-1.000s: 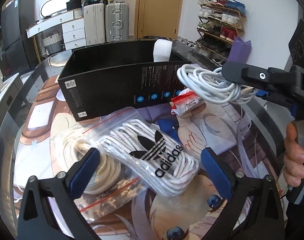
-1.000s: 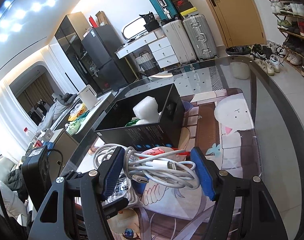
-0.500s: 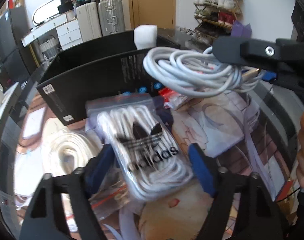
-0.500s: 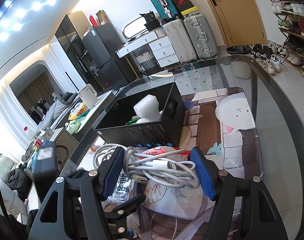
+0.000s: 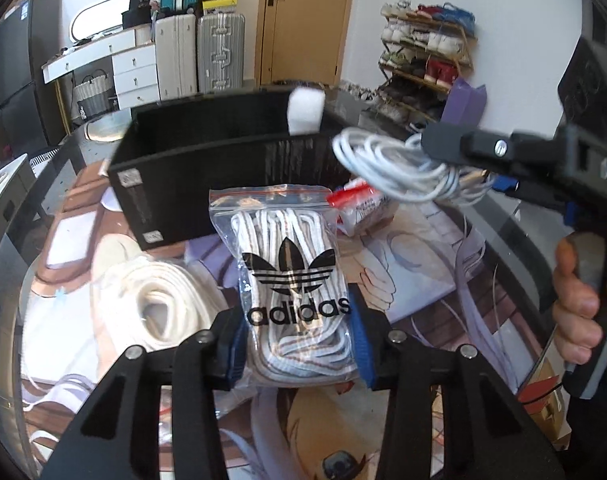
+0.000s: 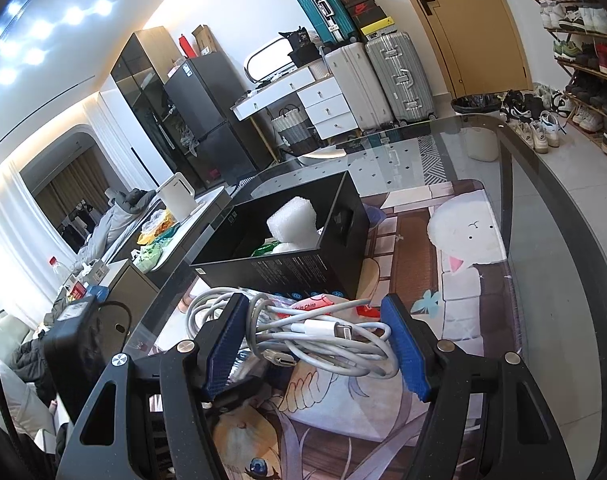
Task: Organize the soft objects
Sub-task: 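Carry the cable bundle with right tool while left tool carries the adidas bag to the box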
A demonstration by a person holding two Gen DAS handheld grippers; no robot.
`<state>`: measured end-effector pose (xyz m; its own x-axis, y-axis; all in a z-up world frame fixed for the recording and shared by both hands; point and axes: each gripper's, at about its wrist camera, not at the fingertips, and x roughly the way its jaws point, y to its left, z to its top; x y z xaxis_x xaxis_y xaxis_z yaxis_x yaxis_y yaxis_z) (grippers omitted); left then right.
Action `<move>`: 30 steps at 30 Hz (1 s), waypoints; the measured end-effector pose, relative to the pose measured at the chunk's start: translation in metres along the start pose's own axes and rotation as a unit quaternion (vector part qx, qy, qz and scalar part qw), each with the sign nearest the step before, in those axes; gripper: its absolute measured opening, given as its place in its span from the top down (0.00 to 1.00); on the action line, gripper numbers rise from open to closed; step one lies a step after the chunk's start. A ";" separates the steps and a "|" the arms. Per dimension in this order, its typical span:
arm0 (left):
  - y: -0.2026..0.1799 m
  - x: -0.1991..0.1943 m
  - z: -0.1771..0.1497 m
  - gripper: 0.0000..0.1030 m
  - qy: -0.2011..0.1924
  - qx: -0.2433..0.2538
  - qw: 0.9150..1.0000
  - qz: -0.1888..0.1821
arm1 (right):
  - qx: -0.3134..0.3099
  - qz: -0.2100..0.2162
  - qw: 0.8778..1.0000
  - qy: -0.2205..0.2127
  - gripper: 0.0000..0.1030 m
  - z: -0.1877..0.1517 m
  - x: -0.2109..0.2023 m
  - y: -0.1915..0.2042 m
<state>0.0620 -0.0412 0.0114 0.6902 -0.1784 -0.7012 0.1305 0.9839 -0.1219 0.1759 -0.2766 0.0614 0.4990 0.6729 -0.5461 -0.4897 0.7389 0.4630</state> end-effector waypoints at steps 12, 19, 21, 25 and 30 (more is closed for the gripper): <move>0.031 -0.041 0.012 0.59 -0.058 -0.028 0.998 0.004 | 0.008 0.049 0.999 -0.023 0.33 0.006 -0.013 0.010; 0.040 -0.054 0.017 0.59 -0.077 -0.027 0.997 0.007 | -0.010 0.037 0.999 -0.037 0.33 0.013 -0.021 0.022; 0.042 -0.056 0.021 0.59 -0.082 -0.023 0.996 0.007 | -0.014 0.033 0.999 -0.037 0.33 0.015 -0.021 0.025; 0.046 -0.058 0.028 0.59 -0.089 -0.020 0.996 0.007 | -0.028 0.011 0.999 -0.040 0.33 0.020 -0.018 0.029; 0.056 -0.057 0.042 0.59 -0.095 -0.022 0.995 0.005 | -0.048 -0.024 0.998 -0.044 0.33 0.032 -0.013 0.033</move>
<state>0.0597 0.0242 0.0738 0.8139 -0.1625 -0.5578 0.0943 0.9843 -0.1491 0.1765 -0.2600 0.1063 0.5822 0.6404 -0.5009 -0.5278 0.7663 0.3663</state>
